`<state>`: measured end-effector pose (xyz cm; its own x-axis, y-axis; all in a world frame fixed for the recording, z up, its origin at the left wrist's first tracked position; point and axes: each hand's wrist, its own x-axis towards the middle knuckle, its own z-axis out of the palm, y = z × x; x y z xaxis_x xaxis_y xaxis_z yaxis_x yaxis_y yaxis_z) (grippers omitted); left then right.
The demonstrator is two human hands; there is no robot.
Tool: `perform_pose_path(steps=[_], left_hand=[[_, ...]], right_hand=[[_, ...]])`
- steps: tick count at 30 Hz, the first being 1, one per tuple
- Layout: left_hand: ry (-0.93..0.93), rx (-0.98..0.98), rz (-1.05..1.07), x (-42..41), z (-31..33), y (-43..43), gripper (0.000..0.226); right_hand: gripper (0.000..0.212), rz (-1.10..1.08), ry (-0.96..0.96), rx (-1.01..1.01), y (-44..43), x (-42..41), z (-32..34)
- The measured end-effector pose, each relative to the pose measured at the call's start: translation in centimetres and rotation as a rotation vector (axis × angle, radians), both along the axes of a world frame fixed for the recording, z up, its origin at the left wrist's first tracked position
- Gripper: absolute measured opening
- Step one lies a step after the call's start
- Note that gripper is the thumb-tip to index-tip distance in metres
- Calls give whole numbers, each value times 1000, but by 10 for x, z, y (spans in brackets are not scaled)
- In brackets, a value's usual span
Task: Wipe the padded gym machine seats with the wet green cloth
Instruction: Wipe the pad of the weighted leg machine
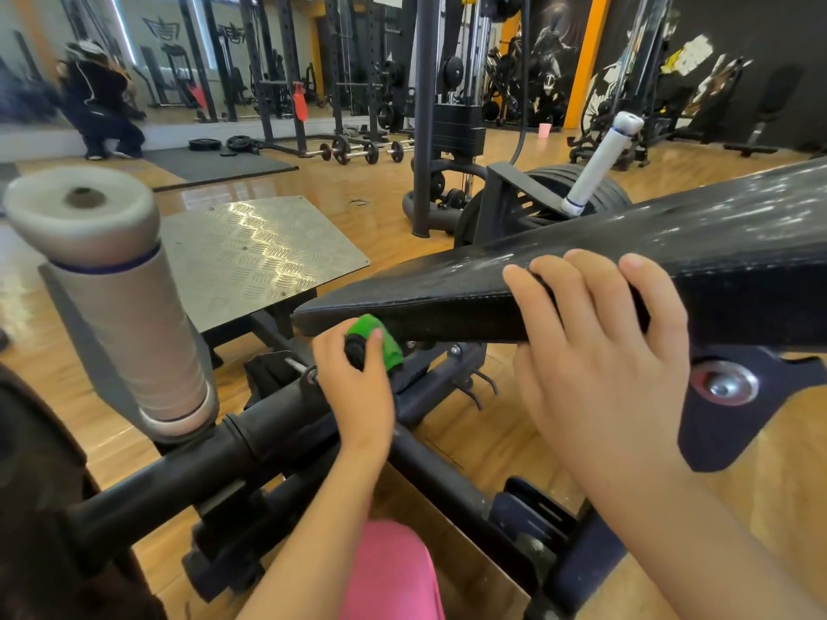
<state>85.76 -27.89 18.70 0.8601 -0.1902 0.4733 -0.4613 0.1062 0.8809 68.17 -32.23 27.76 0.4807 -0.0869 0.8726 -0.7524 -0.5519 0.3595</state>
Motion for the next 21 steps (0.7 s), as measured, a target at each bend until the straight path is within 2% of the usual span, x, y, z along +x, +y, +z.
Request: perform_pose_path(steps=[3,7,15,21], left_hand=[[125,132,53,29,-9,1,17],[162,102,8,21,-4,3,20],[-151,-21,-114,-15,20,8,24],[-234,-22,-69,10,12,0,21]], right_hand=[[33,5,5,18,1,1,1],[38,1,17,62,4,0,1],[36,-1,20,61,3,-1,1],[34,-6,14,34,2,0,-1]])
